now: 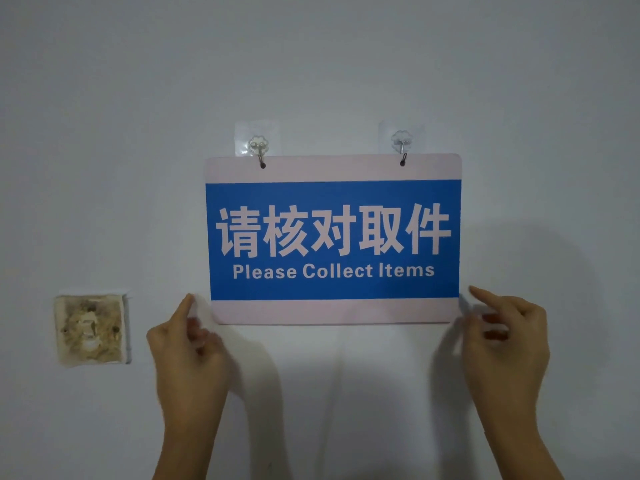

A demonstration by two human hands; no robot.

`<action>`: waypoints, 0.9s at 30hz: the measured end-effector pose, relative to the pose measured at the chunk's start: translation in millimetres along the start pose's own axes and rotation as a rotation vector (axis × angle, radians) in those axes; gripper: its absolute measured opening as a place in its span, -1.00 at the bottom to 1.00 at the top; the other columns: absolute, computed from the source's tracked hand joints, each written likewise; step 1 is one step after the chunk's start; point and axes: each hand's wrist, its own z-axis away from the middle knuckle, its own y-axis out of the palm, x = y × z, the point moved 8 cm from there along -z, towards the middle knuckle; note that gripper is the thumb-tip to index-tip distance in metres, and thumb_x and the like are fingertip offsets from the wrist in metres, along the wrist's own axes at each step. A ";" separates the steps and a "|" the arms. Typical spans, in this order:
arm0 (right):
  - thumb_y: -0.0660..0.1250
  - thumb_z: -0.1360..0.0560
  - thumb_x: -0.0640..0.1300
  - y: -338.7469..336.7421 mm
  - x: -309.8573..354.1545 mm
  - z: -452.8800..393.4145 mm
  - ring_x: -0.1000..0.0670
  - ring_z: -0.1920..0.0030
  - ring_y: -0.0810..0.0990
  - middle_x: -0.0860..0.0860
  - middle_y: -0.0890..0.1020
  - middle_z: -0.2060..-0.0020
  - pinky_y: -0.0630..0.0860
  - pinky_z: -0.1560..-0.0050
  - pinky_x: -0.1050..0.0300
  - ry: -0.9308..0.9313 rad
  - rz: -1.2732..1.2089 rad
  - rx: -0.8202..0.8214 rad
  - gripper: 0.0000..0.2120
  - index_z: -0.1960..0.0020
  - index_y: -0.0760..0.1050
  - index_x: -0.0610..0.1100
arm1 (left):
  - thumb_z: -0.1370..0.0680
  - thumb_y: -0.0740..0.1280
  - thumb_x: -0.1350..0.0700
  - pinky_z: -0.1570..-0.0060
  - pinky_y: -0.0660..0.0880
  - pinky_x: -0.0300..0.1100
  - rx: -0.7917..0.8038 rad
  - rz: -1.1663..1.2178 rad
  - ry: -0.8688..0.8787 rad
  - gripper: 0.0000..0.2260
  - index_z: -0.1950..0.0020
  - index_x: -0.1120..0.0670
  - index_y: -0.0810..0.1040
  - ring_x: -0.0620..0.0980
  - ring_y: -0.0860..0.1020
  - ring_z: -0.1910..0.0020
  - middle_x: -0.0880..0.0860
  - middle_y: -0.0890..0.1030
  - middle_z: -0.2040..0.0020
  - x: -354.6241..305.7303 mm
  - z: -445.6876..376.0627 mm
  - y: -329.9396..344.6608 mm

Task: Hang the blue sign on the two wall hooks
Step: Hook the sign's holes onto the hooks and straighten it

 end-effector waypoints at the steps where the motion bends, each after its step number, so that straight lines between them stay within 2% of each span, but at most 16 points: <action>1: 0.27 -0.47 -0.43 -6.9 11.1 -0.9 0.08 0.12 0.50 0.08 0.39 0.04 0.38 0.11 0.62 -0.061 -0.021 -0.031 -0.67 -0.11 0.57 -0.10 | -0.52 0.21 0.32 -0.11 0.43 -0.03 -0.033 0.029 0.023 -0.55 -0.39 0.03 0.37 0.07 0.48 0.03 0.03 0.35 -0.10 -4.7 1.2 -9.0; 3: 0.21 -0.48 -0.40 -11.9 40.0 -4.1 0.21 0.05 0.44 0.04 0.45 -0.02 0.34 -0.01 0.61 -0.232 -0.023 -0.063 -0.68 -0.15 0.56 -0.17 | -0.54 0.20 0.28 -0.13 0.45 0.00 -0.106 0.069 0.120 -0.59 -0.37 0.00 0.40 0.01 0.47 -0.03 -0.03 0.37 -0.11 -27.5 0.4 -23.8; 5: 0.15 -0.48 -0.28 0.9 65.5 -11.8 0.20 -0.08 0.41 -0.12 0.50 -0.14 0.30 -0.11 0.57 -0.359 0.004 -0.042 -0.65 -0.21 0.54 -0.21 | -0.56 0.18 0.18 -0.15 0.44 -0.01 -0.106 0.023 0.274 -0.61 -0.39 -0.02 0.36 -0.02 0.46 -0.12 -0.01 0.40 -0.20 -61.7 -3.2 -21.5; 7: 0.12 -0.49 -0.19 26.0 95.7 -19.1 0.06 -0.21 0.44 -0.16 0.51 -0.25 0.34 -0.22 0.33 -0.488 0.070 0.014 -0.60 -0.27 0.51 -0.21 | -0.54 0.16 0.08 -0.23 0.37 -0.01 -0.059 -0.083 0.464 -0.56 -0.43 0.02 0.31 0.05 0.42 -0.26 0.06 0.41 -0.33 -101.6 -3.7 -2.7; 9: 0.11 -0.50 -0.16 56.8 126.2 -18.9 -0.12 -0.33 0.43 -0.18 0.51 -0.30 0.35 -0.30 0.04 -0.679 0.203 0.077 -0.57 -0.31 0.46 -0.25 | -0.55 0.15 0.07 -0.30 0.28 -0.04 -0.028 -0.224 0.687 -0.54 -0.45 0.12 0.28 0.14 0.38 -0.37 0.14 0.39 -0.41 -137.2 0.2 27.2; 10: 0.10 -0.51 -0.17 71.5 137.6 -16.8 -0.17 -0.36 0.42 -0.18 0.50 -0.32 0.34 -0.33 -0.05 -0.776 0.266 0.105 -0.57 -0.33 0.44 -0.27 | -0.56 0.14 0.08 -0.33 0.23 -0.02 -0.017 -0.295 0.794 -0.54 -0.46 0.16 0.27 0.16 0.34 -0.42 0.16 0.37 -0.44 -151.0 3.4 43.9; 13: 0.05 -0.51 -0.17 104.7 153.3 -16.6 -0.18 -0.41 0.36 -0.18 0.45 -0.36 0.19 -0.42 -0.05 -0.925 0.350 0.202 -0.53 -0.38 0.37 -0.29 | -0.58 0.09 0.08 -0.41 0.11 0.01 0.027 -0.419 0.980 -0.53 -0.47 0.21 0.23 0.15 0.24 -0.47 0.17 0.31 -0.47 -172.3 1.7 83.3; 15: 0.02 -0.51 -0.15 119.2 153.0 -22.4 -0.16 -0.43 0.33 -0.18 0.42 -0.39 0.14 -0.44 -0.03 -0.945 0.402 0.259 -0.50 -0.40 0.32 -0.29 | -0.59 0.06 0.09 -0.45 0.08 0.01 0.075 -0.454 1.019 -0.53 -0.47 0.22 0.20 0.13 0.20 -0.49 0.17 0.28 -0.49 -173.6 -7.7 99.0; 20: -0.01 -0.46 -0.14 129.1 150.1 -28.1 -0.17 -0.37 0.42 -0.20 0.46 -0.35 0.30 -0.36 -0.17 -0.989 0.542 0.259 -0.46 -0.37 0.37 -0.31 | -0.59 0.08 0.07 -0.44 0.03 -0.02 0.116 -0.522 1.058 -0.51 -0.48 0.24 0.16 0.14 0.18 -0.50 0.19 0.22 -0.51 -171.3 -17.9 109.5; 23: 0.02 -0.47 -0.15 125.6 149.8 -27.5 -0.17 -0.35 0.45 -0.19 0.47 -0.34 0.32 -0.35 -0.14 -1.012 0.535 0.247 -0.49 -0.35 0.40 -0.30 | -0.60 0.12 0.07 -0.45 0.01 -0.06 0.137 -0.528 1.053 -0.51 -0.49 0.23 0.14 0.11 0.15 -0.51 0.17 0.18 -0.52 -172.4 -17.1 105.7; 25: 0.11 -0.47 -0.19 115.3 148.2 -30.6 -0.20 -0.28 0.52 -0.21 0.53 -0.28 0.42 -0.29 -0.12 -1.036 0.493 0.205 -0.56 -0.28 0.47 -0.31 | -0.59 0.16 0.10 -0.42 0.13 -0.02 0.104 -0.553 1.065 -0.54 -0.46 0.24 0.24 0.16 0.26 -0.47 0.20 0.28 -0.48 -173.4 -18.2 97.2; 27: 0.22 -0.45 -0.23 95.2 143.8 -42.6 -0.24 -0.14 0.57 -0.25 0.60 -0.16 0.51 -0.12 -0.07 -1.004 0.434 0.107 -0.66 -0.18 0.55 -0.32 | -0.54 0.24 0.14 -0.30 0.36 0.10 0.007 -0.563 1.050 -0.58 -0.36 0.28 0.39 0.26 0.43 -0.34 0.27 0.44 -0.36 -173.7 -25.9 78.8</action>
